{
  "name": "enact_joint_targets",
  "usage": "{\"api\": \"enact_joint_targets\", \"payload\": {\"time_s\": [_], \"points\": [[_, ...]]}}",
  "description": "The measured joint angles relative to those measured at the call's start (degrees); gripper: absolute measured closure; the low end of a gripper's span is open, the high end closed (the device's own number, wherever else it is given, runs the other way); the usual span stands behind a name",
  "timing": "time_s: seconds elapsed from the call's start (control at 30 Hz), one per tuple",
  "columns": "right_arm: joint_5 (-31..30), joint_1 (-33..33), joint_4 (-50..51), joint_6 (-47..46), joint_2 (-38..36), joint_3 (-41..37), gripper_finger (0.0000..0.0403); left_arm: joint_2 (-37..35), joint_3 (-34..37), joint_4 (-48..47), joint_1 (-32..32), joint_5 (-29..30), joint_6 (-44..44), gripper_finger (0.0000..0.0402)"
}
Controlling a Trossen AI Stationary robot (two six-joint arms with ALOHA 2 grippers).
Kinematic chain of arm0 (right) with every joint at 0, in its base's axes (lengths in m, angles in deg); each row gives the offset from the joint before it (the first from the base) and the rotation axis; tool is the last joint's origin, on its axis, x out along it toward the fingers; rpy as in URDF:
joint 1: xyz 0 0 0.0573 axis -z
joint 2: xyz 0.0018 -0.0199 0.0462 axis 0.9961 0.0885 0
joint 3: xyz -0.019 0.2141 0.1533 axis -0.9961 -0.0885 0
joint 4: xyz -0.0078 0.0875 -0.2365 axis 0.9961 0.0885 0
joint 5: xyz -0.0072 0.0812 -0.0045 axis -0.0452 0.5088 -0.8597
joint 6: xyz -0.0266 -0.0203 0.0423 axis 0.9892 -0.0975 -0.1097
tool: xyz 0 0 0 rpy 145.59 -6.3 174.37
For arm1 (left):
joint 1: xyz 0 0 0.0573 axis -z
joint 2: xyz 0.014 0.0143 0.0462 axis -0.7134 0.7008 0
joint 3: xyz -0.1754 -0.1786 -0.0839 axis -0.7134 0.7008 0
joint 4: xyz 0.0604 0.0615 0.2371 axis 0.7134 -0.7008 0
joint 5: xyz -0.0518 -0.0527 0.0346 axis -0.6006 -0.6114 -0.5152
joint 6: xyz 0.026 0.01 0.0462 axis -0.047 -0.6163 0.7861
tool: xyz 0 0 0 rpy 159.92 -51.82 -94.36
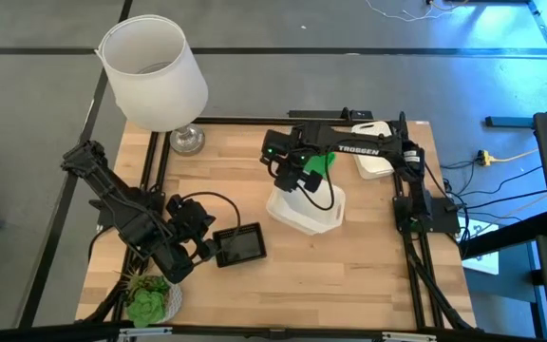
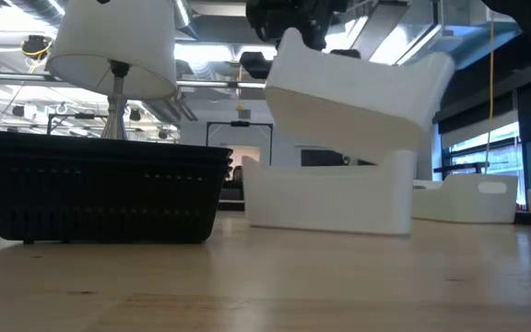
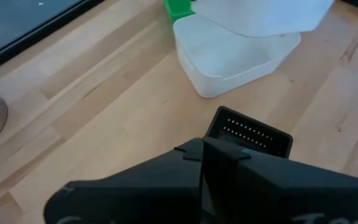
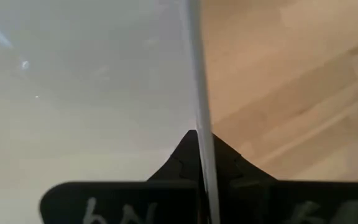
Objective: Stack baskets by color
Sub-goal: Stack the bottom right white bin on the top left white bin
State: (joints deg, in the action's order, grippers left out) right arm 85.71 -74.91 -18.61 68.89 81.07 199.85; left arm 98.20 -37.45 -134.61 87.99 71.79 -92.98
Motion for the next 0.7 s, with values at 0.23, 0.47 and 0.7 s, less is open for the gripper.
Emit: {"api": "enact_joint_targets", "payload": {"time_s": [0.23,0.47,0.7], "points": [[1.1,-2.6,3.2,-3.9,0.8,0.0,0.0403,0.0,0.0,0.0,0.0,0.0,0.0,0.0402],[0.4,-4.5,5.6,-4.0,4.4,0.0,0.0403,0.0,0.0,0.0,0.0,0.0,0.0,0.0401],[-4.2,-4.9,6.6,-4.3,6.9,0.0,0.0403,0.0,0.0,0.0,0.0,-1.3,0.1,0.0402]]}}
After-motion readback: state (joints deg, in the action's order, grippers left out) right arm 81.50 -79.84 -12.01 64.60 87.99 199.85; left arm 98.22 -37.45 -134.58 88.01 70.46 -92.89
